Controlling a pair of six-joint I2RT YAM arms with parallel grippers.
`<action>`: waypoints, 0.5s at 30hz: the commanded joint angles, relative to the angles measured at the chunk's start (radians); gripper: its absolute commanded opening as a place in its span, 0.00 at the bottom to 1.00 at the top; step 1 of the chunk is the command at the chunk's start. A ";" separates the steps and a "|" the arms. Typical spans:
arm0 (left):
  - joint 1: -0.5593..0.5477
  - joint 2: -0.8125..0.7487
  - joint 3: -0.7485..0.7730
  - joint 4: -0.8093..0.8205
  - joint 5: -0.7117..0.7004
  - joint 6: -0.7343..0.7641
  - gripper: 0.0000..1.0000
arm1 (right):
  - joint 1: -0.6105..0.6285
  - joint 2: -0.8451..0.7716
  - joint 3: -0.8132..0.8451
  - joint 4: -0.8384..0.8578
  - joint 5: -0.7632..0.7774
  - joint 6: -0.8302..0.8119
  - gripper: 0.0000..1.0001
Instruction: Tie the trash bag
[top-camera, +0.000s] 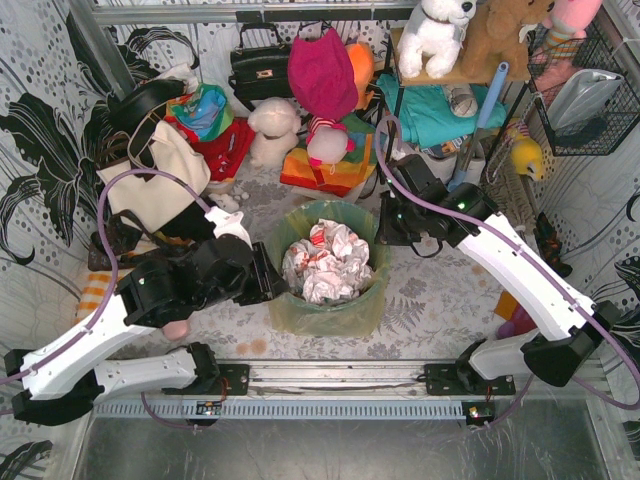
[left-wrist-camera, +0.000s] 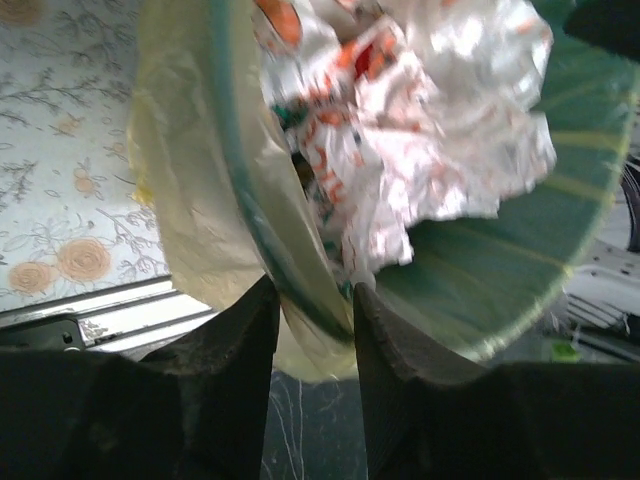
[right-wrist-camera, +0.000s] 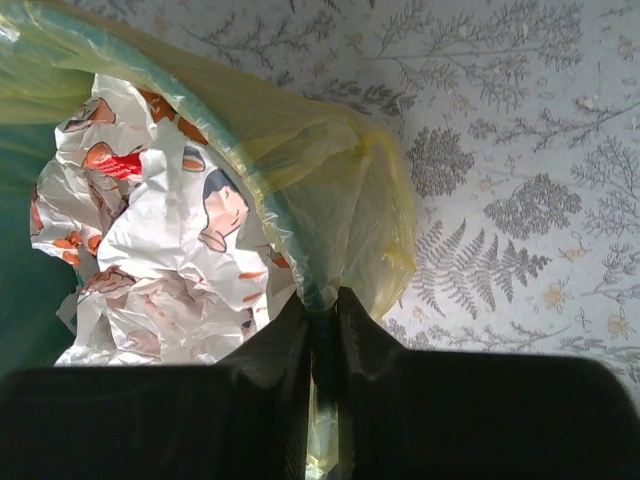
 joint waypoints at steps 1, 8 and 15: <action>-0.021 -0.045 0.009 0.037 0.070 0.023 0.45 | -0.008 0.043 0.052 0.121 0.108 0.035 0.13; -0.021 -0.098 0.024 0.024 -0.030 0.021 0.60 | -0.008 0.051 0.092 0.139 0.122 0.026 0.37; -0.021 -0.135 0.080 -0.046 -0.220 -0.011 0.64 | -0.008 0.028 0.155 0.067 0.147 0.011 0.51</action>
